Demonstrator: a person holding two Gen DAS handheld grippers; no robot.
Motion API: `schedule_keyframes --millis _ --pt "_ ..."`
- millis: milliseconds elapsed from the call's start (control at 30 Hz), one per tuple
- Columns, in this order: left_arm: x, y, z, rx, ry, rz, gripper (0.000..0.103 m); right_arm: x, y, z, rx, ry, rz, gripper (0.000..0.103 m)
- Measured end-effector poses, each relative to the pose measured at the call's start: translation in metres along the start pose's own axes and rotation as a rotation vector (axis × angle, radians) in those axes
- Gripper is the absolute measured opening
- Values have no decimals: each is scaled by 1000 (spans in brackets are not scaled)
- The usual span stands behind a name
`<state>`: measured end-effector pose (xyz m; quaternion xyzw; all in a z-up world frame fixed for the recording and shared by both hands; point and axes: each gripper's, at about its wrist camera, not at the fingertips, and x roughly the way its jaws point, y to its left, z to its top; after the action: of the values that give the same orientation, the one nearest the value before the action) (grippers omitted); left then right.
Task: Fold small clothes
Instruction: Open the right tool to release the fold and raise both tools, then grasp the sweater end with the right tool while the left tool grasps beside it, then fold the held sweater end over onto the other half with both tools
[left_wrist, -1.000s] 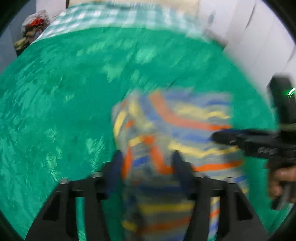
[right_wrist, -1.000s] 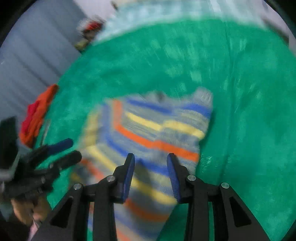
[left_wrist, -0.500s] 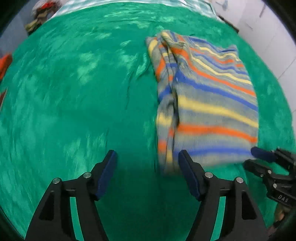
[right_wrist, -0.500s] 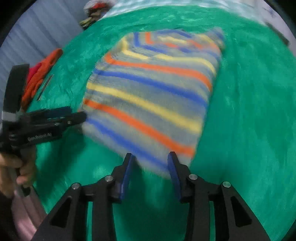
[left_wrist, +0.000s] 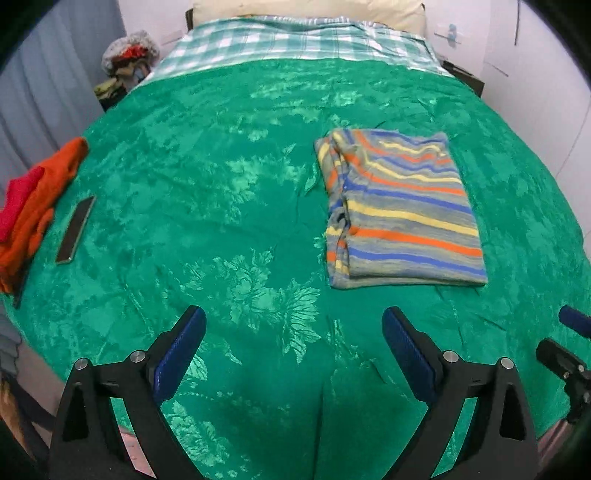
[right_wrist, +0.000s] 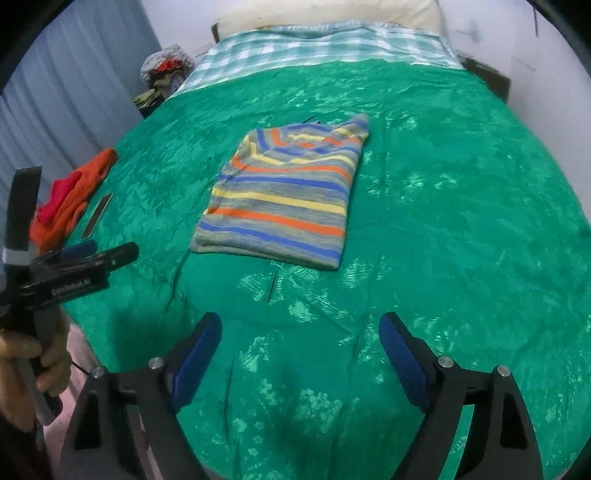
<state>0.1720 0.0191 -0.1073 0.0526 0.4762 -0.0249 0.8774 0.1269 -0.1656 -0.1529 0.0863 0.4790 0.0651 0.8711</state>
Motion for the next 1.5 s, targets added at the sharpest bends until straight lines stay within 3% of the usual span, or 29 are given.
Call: schedule_keyframes --millis 267,433,533,700,867,1000,1033,1067,1100,1133,1200,1267,1400,1500 --pt "-5 -7 5 28 -19 9 97 -1 -4 2 31 -13 -14 86" --pt "13 -9 9 38 8 -2 97 10 -11 2 45 2 -22 86" --pt "34 3 21 20 42 -109 97 21 -21 6 56 5 -12 86" --pt "86 31 77 -95 62 -315 97 50 -60 44 144 -37 43 86" --pt "152 9 118 -81 150 -392 97 105 -90 102 249 -30 196 86" --pt "191 -21 131 -21 204 -354 97 157 -88 134 265 -1 283 86" --pt "198 -27 131 -16 225 -352 93 168 -84 137 261 13 302 78" --pt "202 -34 130 -14 226 -332 83 184 -77 140 245 43 313 59" --pt "201 -42 129 9 215 -332 46 192 -69 142 215 63 290 50" --pt "198 -49 130 26 219 -344 22 195 -58 144 159 68 224 36" --pt "179 -63 133 65 165 -270 19 187 -30 150 38 41 101 30" --pt "147 -73 136 106 78 -261 19 162 -12 156 -28 -23 54 28" --pt "87 -73 147 91 -40 -321 19 96 0 170 -71 -169 80 28" --pt "53 -67 159 65 -115 -357 19 62 -5 180 -58 -232 108 28"
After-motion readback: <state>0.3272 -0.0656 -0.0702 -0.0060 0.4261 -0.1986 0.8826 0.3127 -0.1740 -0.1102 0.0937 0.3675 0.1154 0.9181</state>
